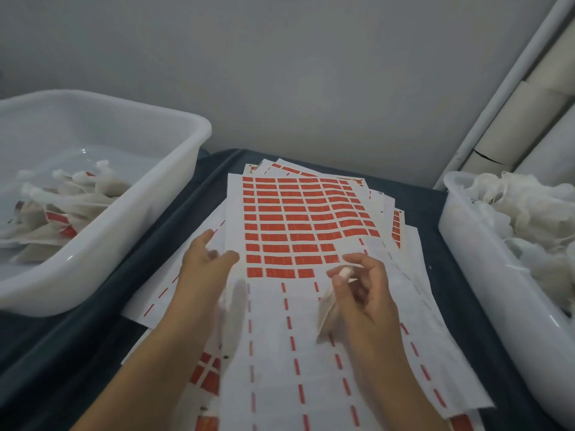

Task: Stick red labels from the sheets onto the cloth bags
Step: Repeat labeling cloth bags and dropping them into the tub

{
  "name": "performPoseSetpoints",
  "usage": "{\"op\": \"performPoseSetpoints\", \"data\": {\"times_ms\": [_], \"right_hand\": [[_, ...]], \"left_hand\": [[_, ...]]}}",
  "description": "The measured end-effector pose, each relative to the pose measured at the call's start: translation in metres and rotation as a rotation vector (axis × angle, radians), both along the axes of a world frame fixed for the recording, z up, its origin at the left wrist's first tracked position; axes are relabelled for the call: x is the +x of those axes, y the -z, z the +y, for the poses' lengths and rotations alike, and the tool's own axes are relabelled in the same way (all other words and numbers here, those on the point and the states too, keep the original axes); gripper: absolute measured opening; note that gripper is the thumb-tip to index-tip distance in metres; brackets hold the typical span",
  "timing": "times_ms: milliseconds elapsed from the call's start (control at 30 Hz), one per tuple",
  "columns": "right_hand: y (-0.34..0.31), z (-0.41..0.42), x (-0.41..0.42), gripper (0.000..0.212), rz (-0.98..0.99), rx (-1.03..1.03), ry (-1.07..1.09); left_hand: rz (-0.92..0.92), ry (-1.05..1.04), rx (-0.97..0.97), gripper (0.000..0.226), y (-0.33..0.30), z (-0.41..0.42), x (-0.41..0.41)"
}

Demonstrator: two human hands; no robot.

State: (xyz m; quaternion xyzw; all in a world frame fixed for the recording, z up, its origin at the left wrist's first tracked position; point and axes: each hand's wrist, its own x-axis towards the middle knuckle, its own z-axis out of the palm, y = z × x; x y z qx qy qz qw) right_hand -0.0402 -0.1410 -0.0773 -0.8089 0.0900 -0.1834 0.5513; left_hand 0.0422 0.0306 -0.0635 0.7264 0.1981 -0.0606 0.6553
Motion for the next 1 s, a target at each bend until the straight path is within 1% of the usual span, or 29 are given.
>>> {"op": "performPoseSetpoints", "data": {"times_ms": [67,133,167,200,233,267,300,367,467,533,567,633,700,767,833,900,1000], "right_hand": [[0.0,-0.003,0.001,0.023,-0.016,-0.057,0.023],[-0.002,-0.006,0.002,0.019,-0.034,-0.099,0.037],[-0.002,-0.006,0.002,0.017,-0.043,-0.115,0.041],[-0.002,-0.006,0.002,0.016,-0.054,-0.132,0.044],[-0.002,-0.005,0.002,0.015,-0.061,-0.152,0.049],[-0.001,-0.003,0.001,0.015,-0.064,-0.175,0.049],[0.0,-0.001,0.0,0.016,-0.066,-0.207,0.04],[0.0,0.002,-0.002,0.016,-0.085,-0.306,-0.009],[0.002,0.003,-0.001,0.027,-0.172,-0.475,-0.092],[0.003,0.0,-0.001,0.035,-0.213,-0.514,-0.11],[0.002,-0.001,-0.001,0.036,-0.231,-0.519,-0.108],[0.0,-0.002,-0.002,0.032,-0.267,-0.534,-0.095],[0.0,-0.003,-0.002,0.029,-0.278,-0.557,-0.083],[0.0,-0.003,-0.002,0.029,-0.296,-0.584,-0.079],[-0.002,-0.002,-0.004,0.039,-0.321,-0.629,-0.087],[-0.003,-0.003,-0.005,0.048,-0.338,-0.67,-0.109],[-0.003,-0.006,-0.006,0.052,-0.36,-0.722,-0.119]], "left_hand": [[0.0,0.051,-0.11,0.059,-0.001,0.001,-0.003],[-0.002,0.198,-0.221,0.049,-0.005,-0.003,-0.011],[0.022,0.296,-0.217,0.039,-0.006,-0.006,-0.016],[0.041,0.379,-0.165,0.027,-0.006,-0.01,-0.02],[0.025,0.437,-0.092,0.017,-0.004,-0.013,-0.023],[-0.031,0.474,-0.006,0.011,-0.002,-0.016,-0.025],[-0.104,0.499,0.072,0.011,0.0,-0.019,-0.027],[-0.224,0.541,0.17,0.015,-0.001,-0.024,-0.033],[-0.343,0.611,0.209,0.014,-0.005,-0.026,-0.036],[-0.393,0.647,0.242,0.016,-0.005,-0.025,-0.035],[-0.417,0.669,0.257,0.019,-0.005,-0.024,-0.036],[-0.473,0.73,0.288,0.024,-0.003,-0.024,-0.039],[-0.537,0.76,0.316,0.024,0.0,-0.023,-0.042],[-0.567,0.774,0.331,0.016,0.0,-0.021,-0.043],[-0.589,0.804,0.334,0.01,0.001,-0.019,-0.043],[-0.616,0.846,0.347,0.01,0.0,-0.018,-0.044],[-0.635,0.885,0.364,0.01,0.0,-0.017,-0.044]]}}
